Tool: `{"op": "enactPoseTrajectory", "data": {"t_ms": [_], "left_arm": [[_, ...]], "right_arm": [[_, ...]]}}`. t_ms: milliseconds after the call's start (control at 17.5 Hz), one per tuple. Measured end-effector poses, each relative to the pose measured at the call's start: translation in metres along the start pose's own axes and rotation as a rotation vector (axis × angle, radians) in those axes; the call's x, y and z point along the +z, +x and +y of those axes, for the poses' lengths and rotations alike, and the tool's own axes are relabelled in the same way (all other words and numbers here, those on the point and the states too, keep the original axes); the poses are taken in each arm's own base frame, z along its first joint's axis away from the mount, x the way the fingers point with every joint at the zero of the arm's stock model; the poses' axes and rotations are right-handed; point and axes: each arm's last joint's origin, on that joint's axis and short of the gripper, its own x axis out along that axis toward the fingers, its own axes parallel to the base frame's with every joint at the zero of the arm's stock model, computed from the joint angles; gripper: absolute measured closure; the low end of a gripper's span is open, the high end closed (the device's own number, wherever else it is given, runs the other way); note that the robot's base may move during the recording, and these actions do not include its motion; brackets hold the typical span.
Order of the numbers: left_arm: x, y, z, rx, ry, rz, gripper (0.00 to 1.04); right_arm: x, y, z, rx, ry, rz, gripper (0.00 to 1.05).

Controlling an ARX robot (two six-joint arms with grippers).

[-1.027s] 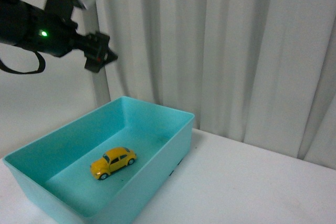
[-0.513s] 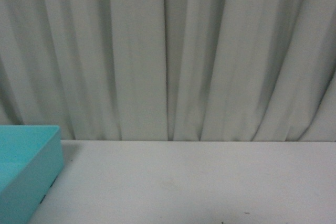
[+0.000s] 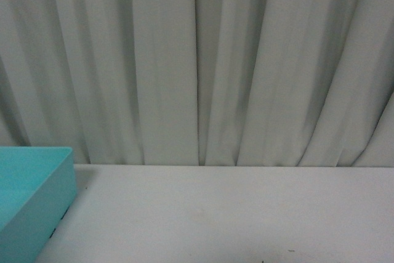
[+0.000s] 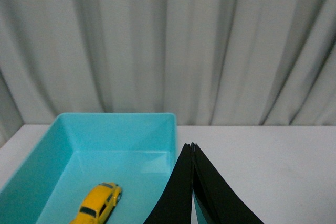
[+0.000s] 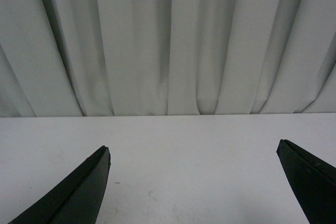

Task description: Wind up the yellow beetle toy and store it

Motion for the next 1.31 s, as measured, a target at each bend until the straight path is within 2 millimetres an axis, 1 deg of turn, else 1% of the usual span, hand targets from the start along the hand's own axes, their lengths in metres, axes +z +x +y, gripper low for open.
{"op": "enactPoseTrajectory", "data": {"t_ms": [228, 570, 627, 684, 798, 856, 913, 1312], "left_arm": [[-0.011, -0.006, 0.001, 0.008, 0.0, 0.008, 1.03], [-0.016, -0.011, 0.001, 0.008, 0.0, -0.013, 1.03], [-0.022, -0.012, 0.001, 0.008, 0.0, -0.01, 1.03], [-0.023, -0.012, 0.001, 0.008, 0.0, 0.002, 1.03], [-0.027, -0.022, 0.0, 0.008, -0.001, 0.023, 1.03], [-0.022, -0.024, 0.0, 0.008, 0.0, -0.022, 1.03], [-0.026, -0.023, 0.0, 0.008, 0.0, 0.003, 1.03], [-0.025, -0.023, 0.0, 0.007, 0.0, -0.002, 1.03]], "right_arm": [[0.0, 0.0, 0.0, 0.001, 0.0, 0.0, 0.07], [0.0, 0.0, 0.0, 0.0, 0.0, 0.0, 0.07], [0.0, 0.0, 0.0, 0.0, 0.0, 0.0, 0.07], [0.0, 0.0, 0.0, 0.0, 0.0, 0.0, 0.07], [0.0, 0.0, 0.0, 0.0, 0.0, 0.0, 0.07], [0.0, 0.0, 0.0, 0.001, 0.0, 0.0, 0.07], [0.0, 0.0, 0.0, 0.0, 0.0, 0.0, 0.07], [0.0, 0.0, 0.0, 0.0, 0.0, 0.0, 0.07]]}}
